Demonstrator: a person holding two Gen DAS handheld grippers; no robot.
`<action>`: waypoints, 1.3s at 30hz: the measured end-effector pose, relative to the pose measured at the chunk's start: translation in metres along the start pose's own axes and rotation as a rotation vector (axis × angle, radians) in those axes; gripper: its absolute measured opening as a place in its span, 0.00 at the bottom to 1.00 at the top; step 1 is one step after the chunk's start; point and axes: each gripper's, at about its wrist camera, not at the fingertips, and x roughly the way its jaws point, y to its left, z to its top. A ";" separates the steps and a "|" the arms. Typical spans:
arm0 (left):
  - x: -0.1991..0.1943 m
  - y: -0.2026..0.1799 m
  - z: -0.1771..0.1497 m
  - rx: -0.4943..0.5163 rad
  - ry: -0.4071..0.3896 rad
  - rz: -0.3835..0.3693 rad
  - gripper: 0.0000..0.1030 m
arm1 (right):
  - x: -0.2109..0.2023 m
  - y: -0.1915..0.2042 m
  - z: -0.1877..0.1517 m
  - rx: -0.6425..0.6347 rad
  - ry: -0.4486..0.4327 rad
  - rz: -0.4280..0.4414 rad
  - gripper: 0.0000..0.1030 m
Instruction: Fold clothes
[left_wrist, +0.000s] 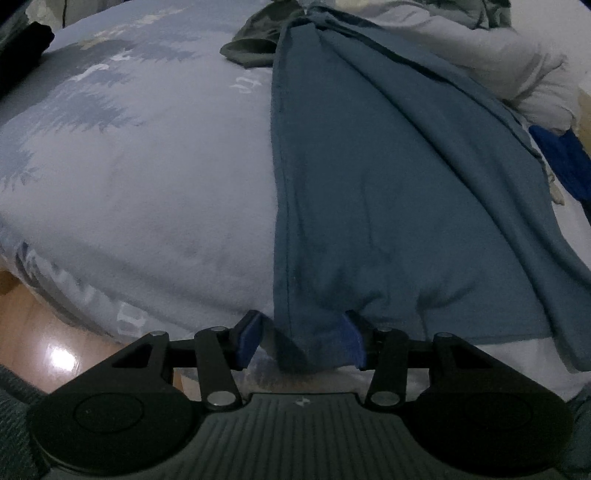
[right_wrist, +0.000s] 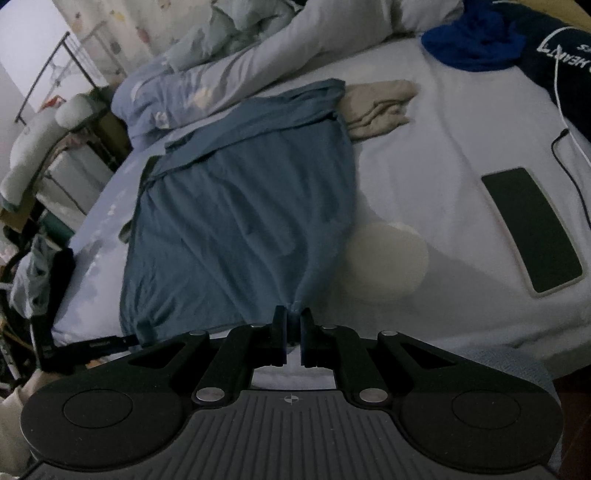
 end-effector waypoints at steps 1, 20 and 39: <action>-0.002 0.000 -0.001 0.010 0.001 0.002 0.52 | 0.000 0.001 0.001 -0.003 0.002 -0.002 0.07; -0.019 0.027 -0.012 -0.047 0.017 -0.087 0.09 | 0.019 0.016 0.008 -0.029 0.052 -0.026 0.07; -0.173 0.074 0.017 -0.287 -0.234 -0.307 0.09 | -0.029 0.015 -0.008 -0.001 0.042 -0.009 0.07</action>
